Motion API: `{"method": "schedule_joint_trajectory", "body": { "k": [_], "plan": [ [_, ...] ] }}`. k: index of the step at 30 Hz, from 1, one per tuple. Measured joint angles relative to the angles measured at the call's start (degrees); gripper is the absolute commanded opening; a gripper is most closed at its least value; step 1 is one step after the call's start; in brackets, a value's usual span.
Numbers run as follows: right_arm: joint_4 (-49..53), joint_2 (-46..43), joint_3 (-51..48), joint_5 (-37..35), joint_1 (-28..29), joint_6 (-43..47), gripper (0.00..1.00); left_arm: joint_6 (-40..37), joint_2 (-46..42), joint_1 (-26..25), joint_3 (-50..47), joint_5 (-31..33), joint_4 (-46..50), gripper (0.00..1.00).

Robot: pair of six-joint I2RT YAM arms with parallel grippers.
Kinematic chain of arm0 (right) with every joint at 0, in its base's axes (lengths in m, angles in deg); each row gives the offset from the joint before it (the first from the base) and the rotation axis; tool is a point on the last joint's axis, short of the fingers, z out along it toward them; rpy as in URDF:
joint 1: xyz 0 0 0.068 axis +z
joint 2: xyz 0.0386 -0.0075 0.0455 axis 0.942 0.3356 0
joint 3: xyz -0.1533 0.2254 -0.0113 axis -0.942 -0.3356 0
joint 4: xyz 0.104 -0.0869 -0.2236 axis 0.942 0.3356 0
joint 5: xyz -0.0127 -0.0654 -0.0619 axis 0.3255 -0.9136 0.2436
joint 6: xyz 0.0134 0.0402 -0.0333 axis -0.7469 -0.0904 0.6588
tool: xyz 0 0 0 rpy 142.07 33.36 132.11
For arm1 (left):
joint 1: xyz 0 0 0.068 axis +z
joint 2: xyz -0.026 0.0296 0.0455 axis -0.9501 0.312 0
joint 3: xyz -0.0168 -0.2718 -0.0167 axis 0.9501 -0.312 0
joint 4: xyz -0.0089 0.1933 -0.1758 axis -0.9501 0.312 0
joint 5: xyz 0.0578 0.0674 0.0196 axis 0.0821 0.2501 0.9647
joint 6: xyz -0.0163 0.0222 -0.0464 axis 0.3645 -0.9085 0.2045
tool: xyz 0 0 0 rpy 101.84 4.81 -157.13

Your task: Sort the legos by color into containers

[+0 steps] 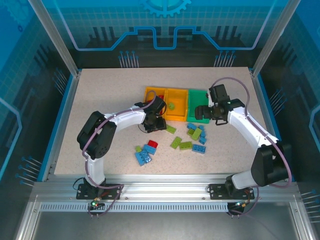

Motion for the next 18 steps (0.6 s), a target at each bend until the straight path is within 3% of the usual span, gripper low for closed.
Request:
{"method": "schedule_joint_trajectory", "body": {
  "k": [9, 16, 18],
  "plan": [
    [0.0, -2.4, -2.4, 1.2, -0.6, 0.4, 0.93, 0.1, 1.7, 0.0, 0.0, 0.2, -0.2, 0.64],
    [-0.4, -2.5, -3.6, 1.8, -0.6, 0.4, 0.93, 0.2, 1.7, -0.1, 0.1, 0.3, -0.4, 0.67],
    [-0.5, -2.5, -3.8, 1.9, -0.6, 0.4, 0.93, 0.2, 1.7, -0.1, 0.1, 0.3, -0.4, 0.62]
  ]
}}
